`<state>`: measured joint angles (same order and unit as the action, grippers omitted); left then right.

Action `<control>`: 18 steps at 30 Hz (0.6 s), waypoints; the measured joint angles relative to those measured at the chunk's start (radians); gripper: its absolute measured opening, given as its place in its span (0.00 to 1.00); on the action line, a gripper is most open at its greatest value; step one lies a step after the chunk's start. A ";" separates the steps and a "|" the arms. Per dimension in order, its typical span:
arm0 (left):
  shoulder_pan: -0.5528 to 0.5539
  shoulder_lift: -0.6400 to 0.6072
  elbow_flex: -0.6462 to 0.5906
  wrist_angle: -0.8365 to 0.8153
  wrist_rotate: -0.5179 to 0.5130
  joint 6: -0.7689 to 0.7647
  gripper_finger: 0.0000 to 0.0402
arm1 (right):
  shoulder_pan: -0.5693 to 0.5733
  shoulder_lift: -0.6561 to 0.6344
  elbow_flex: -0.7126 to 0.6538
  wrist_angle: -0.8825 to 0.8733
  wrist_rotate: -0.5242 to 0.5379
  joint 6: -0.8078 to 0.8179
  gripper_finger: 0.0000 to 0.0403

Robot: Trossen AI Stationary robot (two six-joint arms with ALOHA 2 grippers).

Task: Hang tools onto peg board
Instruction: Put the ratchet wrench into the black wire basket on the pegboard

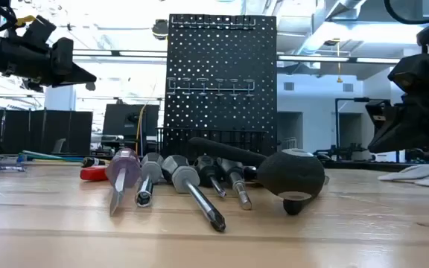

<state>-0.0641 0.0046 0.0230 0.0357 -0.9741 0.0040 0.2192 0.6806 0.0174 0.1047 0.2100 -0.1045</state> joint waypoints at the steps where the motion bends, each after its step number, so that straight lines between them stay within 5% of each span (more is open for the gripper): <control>1: 0.000 0.000 0.000 0.000 0.000 0.000 0.00 | 0.000 0.000 0.000 0.000 0.000 0.000 0.06; 16: 0.000 0.000 0.000 0.000 0.000 0.000 0.00 | 0.000 0.000 0.000 -0.001 -0.002 -0.001 0.06; 18: 0.000 0.000 0.000 -0.001 0.000 0.000 0.00 | -0.001 -0.007 0.002 -0.053 -0.137 -0.043 0.06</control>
<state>-0.0639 0.0048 0.0231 0.0350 -0.9741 0.0036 0.2179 0.6734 0.0193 0.0519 0.0725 -0.1480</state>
